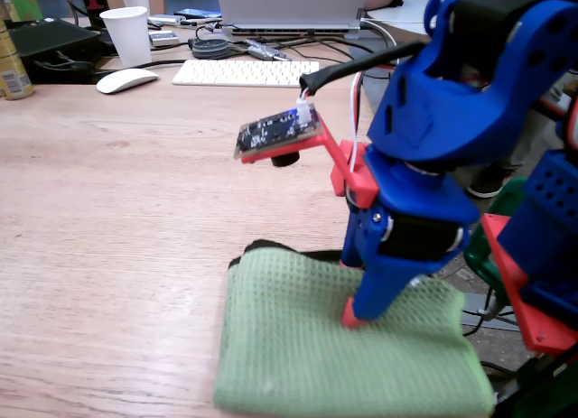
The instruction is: Clean the table
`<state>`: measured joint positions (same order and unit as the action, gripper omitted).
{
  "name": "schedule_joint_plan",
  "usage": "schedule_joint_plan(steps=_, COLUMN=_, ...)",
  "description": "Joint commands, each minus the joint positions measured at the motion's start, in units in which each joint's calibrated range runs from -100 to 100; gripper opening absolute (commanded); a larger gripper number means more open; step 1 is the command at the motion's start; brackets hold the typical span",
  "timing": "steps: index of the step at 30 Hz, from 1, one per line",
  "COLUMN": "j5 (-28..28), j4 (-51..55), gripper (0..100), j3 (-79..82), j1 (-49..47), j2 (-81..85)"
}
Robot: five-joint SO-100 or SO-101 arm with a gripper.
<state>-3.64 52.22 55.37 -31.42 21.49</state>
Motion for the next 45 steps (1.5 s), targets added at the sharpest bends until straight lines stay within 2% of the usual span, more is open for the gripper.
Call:
schedule_joint_plan(steps=1, j5=0.1, j4=0.4, gripper=0, j3=-1.2, j1=0.8, j2=-0.6)
schedule_joint_plan(steps=7, j5=0.2, j4=0.5, gripper=0, j3=-0.4, j1=0.5, j2=-0.4)
schedule_joint_plan(steps=15, j5=3.9, j4=2.4, gripper=0, j3=1.5, j1=3.7, j2=0.3)
schedule_joint_plan(steps=17, j5=4.0, j4=2.4, gripper=0, j3=1.4, j1=10.8, j2=0.4)
schedule_joint_plan(steps=19, j5=6.3, j4=2.4, gripper=0, j3=1.4, j1=15.9, j2=0.4)
schedule_joint_plan(steps=26, j5=14.7, j4=1.3, gripper=0, j3=0.7, j1=52.6, j2=0.0)
schedule_joint_plan(steps=29, j5=18.1, j4=1.3, gripper=0, j3=-0.5, j1=61.5, j2=-0.6)
schedule_joint_plan(steps=32, j5=20.7, j4=1.2, gripper=0, j3=-7.9, j1=71.2, j2=-5.9)
schedule_joint_plan(steps=36, j5=22.1, j4=2.2, gripper=0, j3=-28.1, j1=80.8, j2=-22.1)
schedule_joint_plan(steps=45, j5=23.5, j4=2.3, gripper=0, j3=-66.9, j1=84.7, j2=-49.1)
